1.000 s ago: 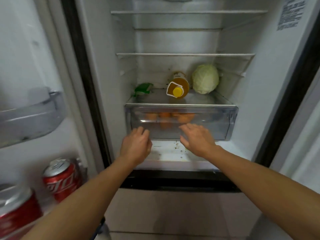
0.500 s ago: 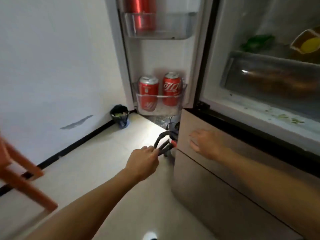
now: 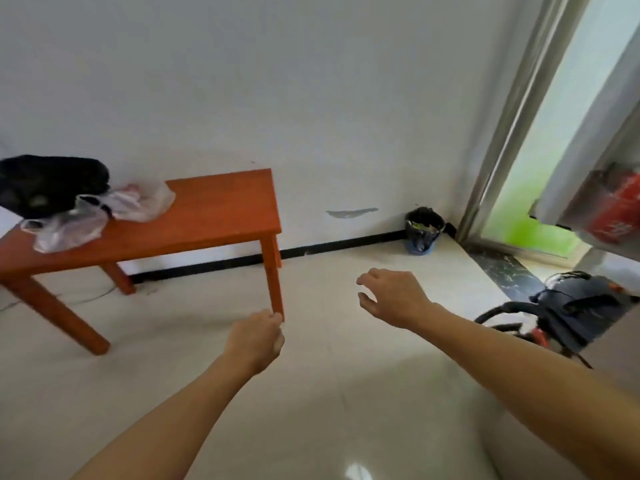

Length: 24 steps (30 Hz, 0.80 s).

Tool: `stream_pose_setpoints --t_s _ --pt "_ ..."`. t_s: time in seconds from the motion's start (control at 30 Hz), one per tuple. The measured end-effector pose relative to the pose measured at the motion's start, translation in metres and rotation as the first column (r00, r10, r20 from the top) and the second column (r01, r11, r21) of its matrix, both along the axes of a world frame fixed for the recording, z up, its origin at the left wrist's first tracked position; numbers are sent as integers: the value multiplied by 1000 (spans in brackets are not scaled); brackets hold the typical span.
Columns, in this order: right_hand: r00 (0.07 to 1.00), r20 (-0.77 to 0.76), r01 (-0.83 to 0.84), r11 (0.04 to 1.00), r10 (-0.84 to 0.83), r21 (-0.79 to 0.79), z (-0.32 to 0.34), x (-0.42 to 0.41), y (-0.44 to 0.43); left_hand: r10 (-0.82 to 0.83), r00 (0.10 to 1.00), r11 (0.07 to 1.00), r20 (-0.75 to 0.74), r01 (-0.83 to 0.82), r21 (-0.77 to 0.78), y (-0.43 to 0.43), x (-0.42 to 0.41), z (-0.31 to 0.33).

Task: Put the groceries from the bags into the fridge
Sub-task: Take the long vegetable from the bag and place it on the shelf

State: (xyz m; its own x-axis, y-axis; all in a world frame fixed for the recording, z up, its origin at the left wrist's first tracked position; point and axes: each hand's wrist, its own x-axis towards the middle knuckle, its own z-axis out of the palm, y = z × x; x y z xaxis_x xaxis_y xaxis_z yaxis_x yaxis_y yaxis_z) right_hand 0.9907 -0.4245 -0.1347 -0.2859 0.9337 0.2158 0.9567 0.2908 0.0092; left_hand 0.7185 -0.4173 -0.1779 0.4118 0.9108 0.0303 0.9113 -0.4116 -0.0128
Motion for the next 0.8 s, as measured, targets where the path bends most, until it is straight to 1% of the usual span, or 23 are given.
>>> stream_pose_setpoints --t_s 0.13,0.23,0.33,0.57,0.67,0.8 --pt "985 -3 -170 985 170 14 10 -134 68 189 981 982 -42 -189 11 27 -129 8" --pt "956 -10 -292 956 293 23 18 -224 112 320 947 947 -14 -320 24 45 -215 16" --pt "920 -10 -392 920 392 8 22 -299 146 421 907 907 8 -421 22 56 -280 20" --pt "844 14 -536 844 536 -5 10 -434 248 581 813 813 31 -581 11 104 -386 17" --pt "827 18 -562 827 562 -1 4 -485 303 613 789 789 32 -614 23 149 -426 18" --pt "808 -16 -589 808 589 -6 5 -550 380 656 752 752 54 -658 36 224 -478 23"
